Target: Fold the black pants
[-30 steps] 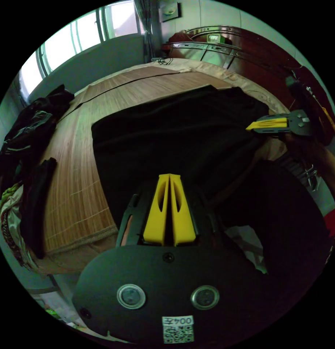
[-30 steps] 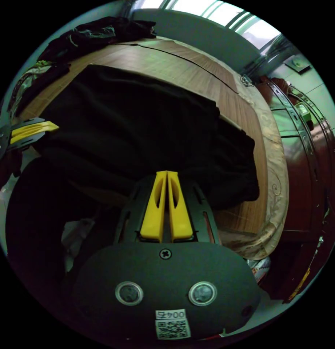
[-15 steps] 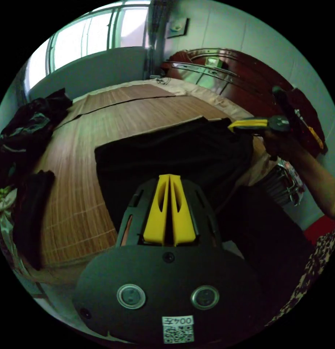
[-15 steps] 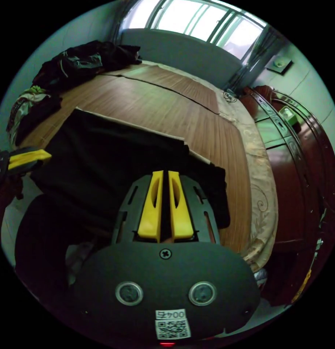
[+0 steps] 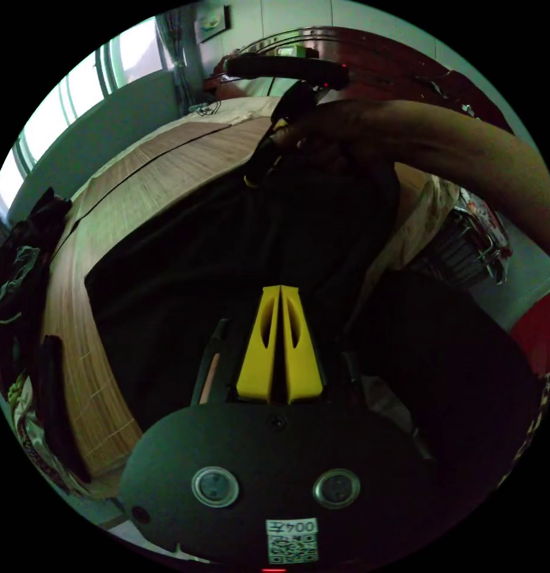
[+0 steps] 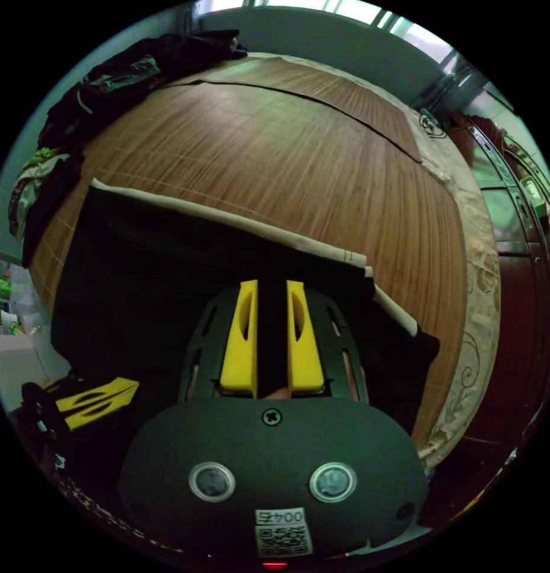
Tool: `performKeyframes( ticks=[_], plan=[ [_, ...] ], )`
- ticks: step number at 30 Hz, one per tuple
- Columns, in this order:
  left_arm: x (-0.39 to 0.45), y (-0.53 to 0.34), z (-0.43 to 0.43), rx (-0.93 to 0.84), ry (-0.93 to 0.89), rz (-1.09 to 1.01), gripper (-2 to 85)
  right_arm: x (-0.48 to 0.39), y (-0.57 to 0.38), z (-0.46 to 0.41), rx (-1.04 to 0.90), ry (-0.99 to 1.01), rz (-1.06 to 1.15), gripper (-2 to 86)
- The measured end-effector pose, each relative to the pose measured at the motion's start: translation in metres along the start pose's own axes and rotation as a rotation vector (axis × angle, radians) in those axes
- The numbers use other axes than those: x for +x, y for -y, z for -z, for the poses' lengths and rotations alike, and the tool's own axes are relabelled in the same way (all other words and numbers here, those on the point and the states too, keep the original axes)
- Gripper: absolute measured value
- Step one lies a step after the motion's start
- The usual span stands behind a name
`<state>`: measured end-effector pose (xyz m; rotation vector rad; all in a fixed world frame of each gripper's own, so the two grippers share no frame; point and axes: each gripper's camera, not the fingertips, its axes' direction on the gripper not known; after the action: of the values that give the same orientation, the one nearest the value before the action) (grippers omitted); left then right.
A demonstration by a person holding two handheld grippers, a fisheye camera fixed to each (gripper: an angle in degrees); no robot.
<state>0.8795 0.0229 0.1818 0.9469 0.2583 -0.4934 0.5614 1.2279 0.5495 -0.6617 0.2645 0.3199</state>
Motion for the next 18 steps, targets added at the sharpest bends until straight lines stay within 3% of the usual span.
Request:
performKeyframes(
  ticks=[8,18],
  plan=[
    [-0.029,-0.01,0.034,0.082,-0.016,0.087,0.9,0.024,-0.086,0.026,0.198,0.055,-0.186,8.6],
    [-0.039,-0.016,0.047,0.076,-0.013,0.099,1.0,0.085,-0.278,-0.023,0.28,0.539,-0.754,8.2]
  ],
)
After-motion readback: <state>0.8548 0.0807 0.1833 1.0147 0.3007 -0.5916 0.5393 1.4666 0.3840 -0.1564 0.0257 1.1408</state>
